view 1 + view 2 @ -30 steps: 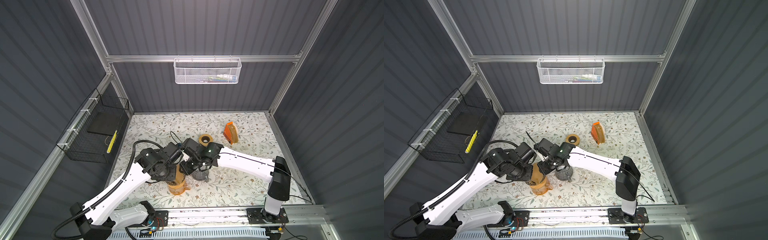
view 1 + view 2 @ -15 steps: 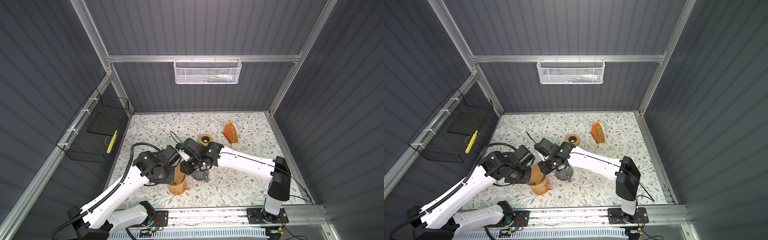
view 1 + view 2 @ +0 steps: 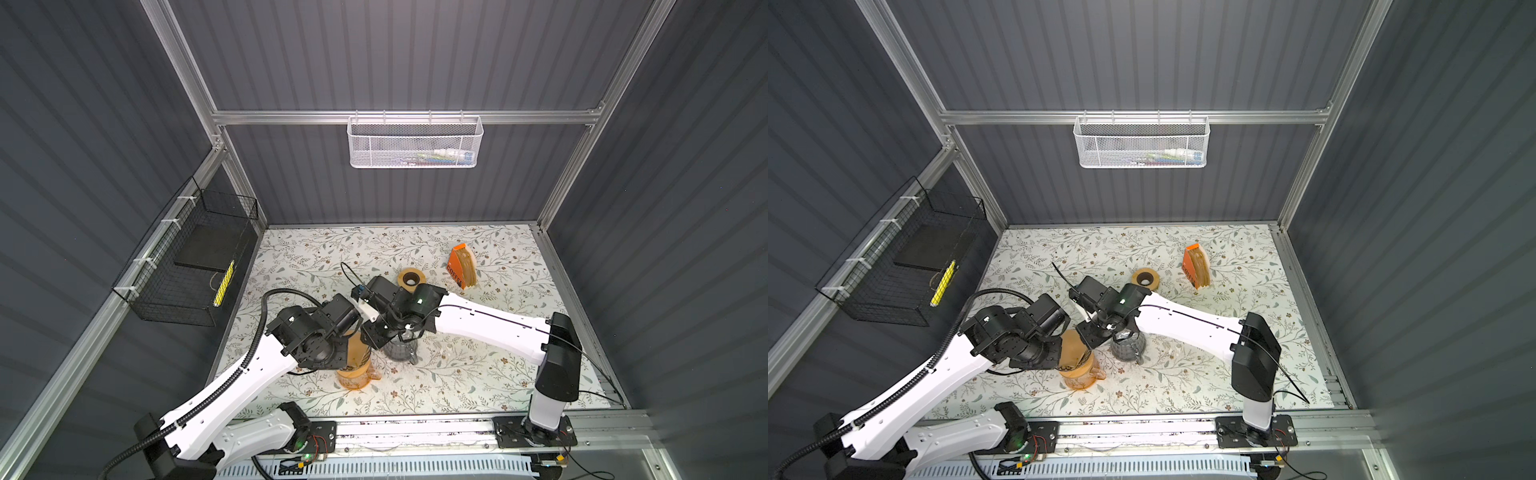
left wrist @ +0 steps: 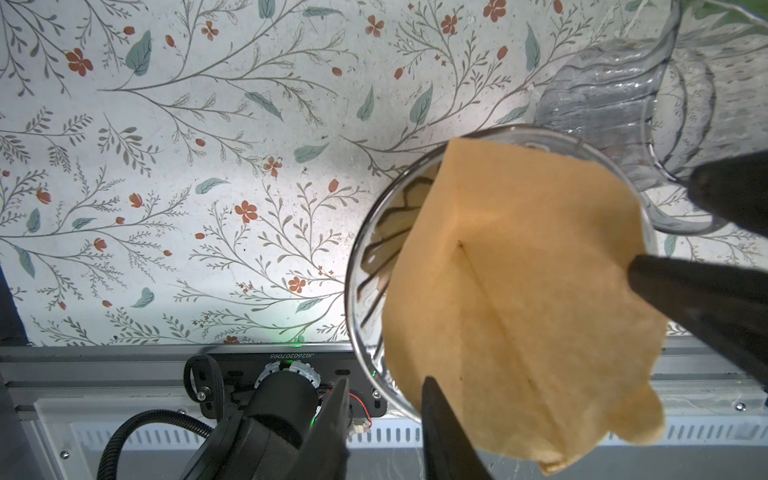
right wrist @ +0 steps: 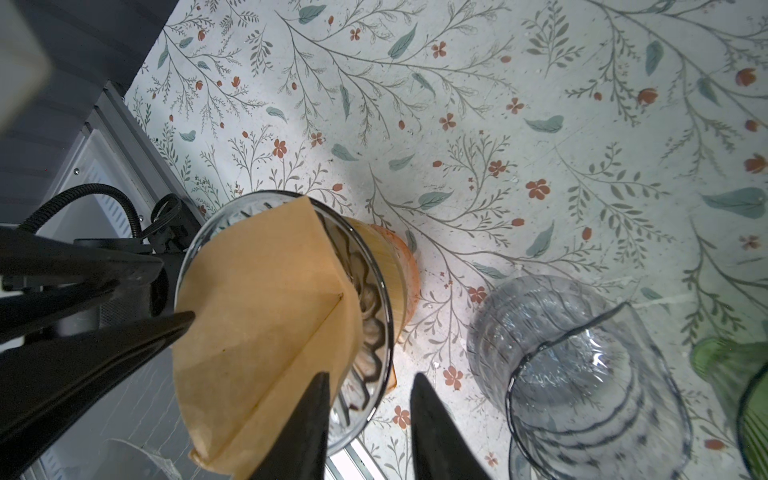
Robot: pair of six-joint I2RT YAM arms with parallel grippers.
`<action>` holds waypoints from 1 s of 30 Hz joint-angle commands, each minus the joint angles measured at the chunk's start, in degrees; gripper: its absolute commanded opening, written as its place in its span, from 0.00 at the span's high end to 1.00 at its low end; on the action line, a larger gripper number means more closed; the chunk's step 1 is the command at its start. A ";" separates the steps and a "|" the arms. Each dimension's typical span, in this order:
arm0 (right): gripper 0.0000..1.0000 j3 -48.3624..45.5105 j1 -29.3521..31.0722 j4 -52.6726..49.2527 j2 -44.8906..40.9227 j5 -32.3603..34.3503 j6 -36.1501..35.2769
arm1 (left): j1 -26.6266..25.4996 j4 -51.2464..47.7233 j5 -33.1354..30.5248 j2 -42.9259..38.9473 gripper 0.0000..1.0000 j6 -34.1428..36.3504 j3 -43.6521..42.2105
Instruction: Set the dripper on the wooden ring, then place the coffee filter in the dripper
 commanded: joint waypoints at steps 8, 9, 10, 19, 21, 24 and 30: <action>0.65 1.57 0.37 -1.47 2.23 1.25 -0.77 | -0.35 0.38 -1.28 -1.58 0.69 -1.49 -1.25; 0.65 1.44 0.40 -1.51 2.19 1.28 -0.77 | -0.29 0.43 -1.28 -1.58 0.69 -1.49 -1.43; 0.65 1.48 0.40 -1.54 2.23 1.41 -0.77 | -0.36 0.45 -1.27 -1.60 0.69 -1.49 -1.47; 0.65 1.70 0.55 -2.17 2.51 2.30 -0.97 | -0.37 1.06 -1.45 -1.67 0.69 -1.57 -2.58; 0.65 1.66 0.59 -2.17 2.55 2.53 -1.08 | -0.36 1.01 -1.42 -1.63 0.69 -1.57 -2.75; 0.65 1.74 0.61 -2.24 2.72 2.62 -1.12 | -0.36 0.97 -1.44 -1.67 0.70 -1.57 -2.90; 0.65 1.78 0.76 -2.22 2.89 2.60 -1.17 | -0.32 1.15 -1.45 -1.99 0.70 -1.79 -3.41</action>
